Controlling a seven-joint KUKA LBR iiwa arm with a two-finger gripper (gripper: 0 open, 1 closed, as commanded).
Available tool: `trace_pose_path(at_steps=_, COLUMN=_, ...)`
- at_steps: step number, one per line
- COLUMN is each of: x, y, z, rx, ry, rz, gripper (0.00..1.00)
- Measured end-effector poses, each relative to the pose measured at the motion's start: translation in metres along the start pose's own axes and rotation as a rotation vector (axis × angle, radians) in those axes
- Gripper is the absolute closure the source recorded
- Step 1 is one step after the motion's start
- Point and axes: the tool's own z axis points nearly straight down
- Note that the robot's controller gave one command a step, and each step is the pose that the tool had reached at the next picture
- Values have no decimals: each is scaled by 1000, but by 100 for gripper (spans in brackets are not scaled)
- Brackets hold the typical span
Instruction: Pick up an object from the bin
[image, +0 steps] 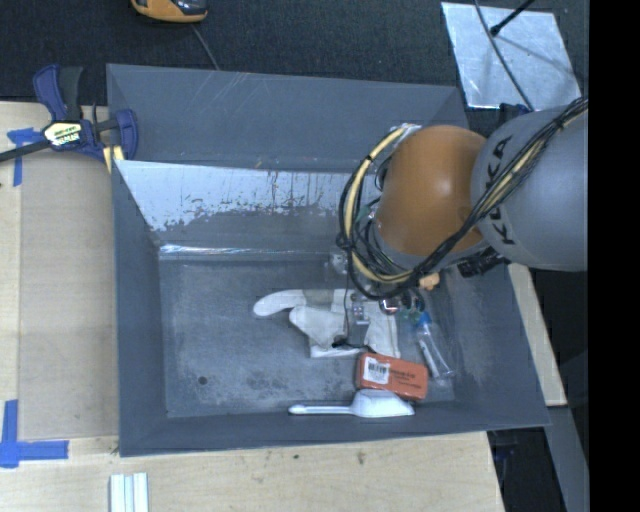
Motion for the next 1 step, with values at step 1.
trace_pose_path(at_steps=1, x=0, y=0, z=0, rx=0, ry=0, rz=0, gripper=0)
